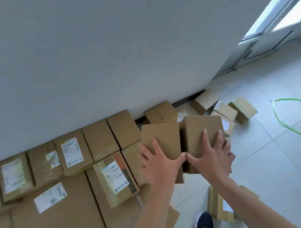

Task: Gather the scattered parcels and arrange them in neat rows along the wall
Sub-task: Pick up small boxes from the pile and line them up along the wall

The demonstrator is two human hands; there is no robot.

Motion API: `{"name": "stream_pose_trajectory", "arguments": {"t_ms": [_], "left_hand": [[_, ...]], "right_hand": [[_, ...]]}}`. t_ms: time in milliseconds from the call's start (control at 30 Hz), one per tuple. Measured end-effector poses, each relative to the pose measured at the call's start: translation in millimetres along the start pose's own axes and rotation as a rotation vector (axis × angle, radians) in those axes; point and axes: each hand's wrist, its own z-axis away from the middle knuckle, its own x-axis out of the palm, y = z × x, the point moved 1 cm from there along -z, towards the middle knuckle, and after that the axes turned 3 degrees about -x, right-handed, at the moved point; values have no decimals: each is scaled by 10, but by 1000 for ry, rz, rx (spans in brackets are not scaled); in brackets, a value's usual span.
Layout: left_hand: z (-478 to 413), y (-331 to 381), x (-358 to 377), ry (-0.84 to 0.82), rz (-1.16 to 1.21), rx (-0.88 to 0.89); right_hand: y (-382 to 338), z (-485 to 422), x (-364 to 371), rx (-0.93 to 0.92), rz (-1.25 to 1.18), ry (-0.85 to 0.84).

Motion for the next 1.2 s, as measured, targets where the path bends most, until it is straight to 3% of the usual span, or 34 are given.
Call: {"name": "stream_pose_trajectory", "arguments": {"t_ms": [133,267,433,567,700,900,1200], "left_hand": [[152,-956,-788,103,-32,-126],[321,-2319,-1181,251,-30,-330],[369,-3867,-1121,291,-24,-551],[204,-4581,-722,210,-26,-618],[-158,-4849,-245,150,-5,-586],[-950,-4826,214,121,21,-536],[-1380,-4708,469,112,-59,-495]], "right_hand": [[-1047,673,-266,-138,-15,-37],[-2160,1475,28,-340,-47,-145],[-3236,2359,803,-515,-51,-259],[-3563,2692,1508,-529,-45,-284],[-3599,2604,2150,-505,17,-317],[-3740,2054,2766,-503,41,-233],[-3744,1833,3176,-602,-3,-178]]}}
